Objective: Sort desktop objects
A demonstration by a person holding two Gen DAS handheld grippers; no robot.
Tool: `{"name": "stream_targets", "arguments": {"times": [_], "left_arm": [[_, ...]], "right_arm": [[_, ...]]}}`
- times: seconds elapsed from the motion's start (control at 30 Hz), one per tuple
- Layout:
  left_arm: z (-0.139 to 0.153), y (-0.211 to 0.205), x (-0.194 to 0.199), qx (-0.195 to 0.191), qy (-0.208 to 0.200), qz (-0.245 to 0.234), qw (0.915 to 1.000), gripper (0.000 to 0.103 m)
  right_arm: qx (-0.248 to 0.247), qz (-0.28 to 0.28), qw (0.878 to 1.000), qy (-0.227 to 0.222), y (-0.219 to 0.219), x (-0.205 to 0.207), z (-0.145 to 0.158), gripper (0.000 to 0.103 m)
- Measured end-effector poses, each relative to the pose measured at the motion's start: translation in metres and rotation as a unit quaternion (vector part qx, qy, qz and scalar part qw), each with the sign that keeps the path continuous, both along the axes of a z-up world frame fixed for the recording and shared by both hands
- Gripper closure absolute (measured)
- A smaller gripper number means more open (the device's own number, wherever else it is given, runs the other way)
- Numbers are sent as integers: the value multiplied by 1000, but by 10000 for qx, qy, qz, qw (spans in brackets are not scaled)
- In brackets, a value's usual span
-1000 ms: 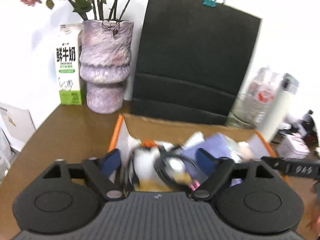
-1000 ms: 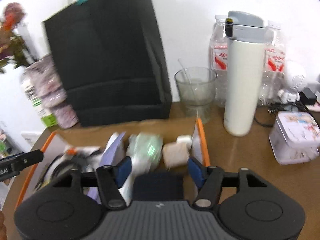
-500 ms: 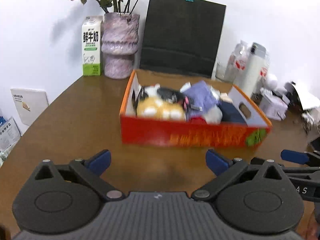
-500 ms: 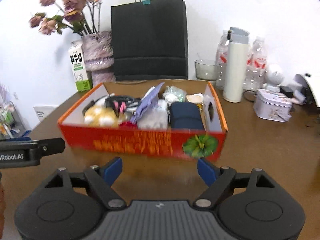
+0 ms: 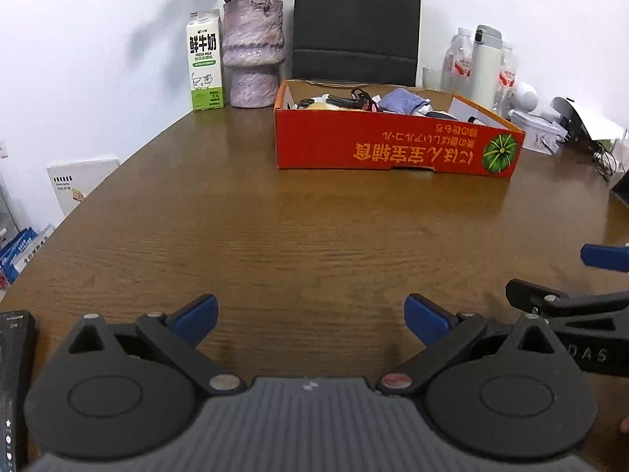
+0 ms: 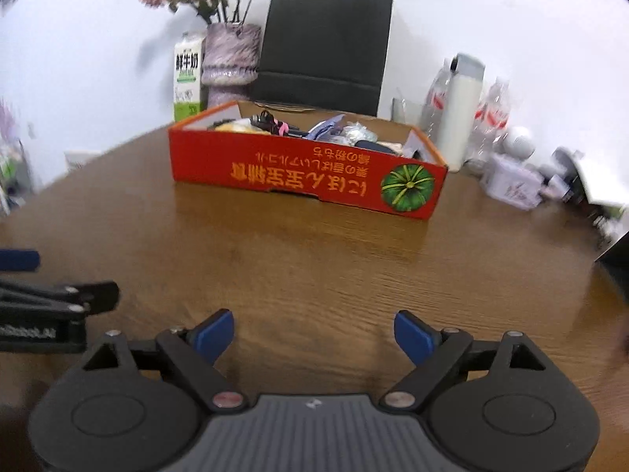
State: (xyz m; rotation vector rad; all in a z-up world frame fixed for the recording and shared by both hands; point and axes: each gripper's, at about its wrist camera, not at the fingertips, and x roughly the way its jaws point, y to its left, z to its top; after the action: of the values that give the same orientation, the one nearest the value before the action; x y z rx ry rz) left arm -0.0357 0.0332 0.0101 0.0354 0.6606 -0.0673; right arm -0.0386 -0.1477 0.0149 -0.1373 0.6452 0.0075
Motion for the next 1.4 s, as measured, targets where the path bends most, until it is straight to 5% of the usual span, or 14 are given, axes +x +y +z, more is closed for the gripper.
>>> {"name": "stream_targets", "arguments": {"times": [0.23,0.67,0.87,1.4], "left_arm": [[-7,-7,-2,124,25,-68,9999,0],[-14,-16,6,-13,201,-77,9998,0],[-15,-21,11,-4,189,-99,9998,0],[-15,-23,19,2,189,-196,9996,0]], "right_arm": [[-421,-103,9989,-161,12,-14,-1,12],[348,-185,9991,165,-13,-5,-11,10],[709,-191,9968,311,-28,3,-16,0],[707,-129,9969,324,-33,14,-17,0]]}}
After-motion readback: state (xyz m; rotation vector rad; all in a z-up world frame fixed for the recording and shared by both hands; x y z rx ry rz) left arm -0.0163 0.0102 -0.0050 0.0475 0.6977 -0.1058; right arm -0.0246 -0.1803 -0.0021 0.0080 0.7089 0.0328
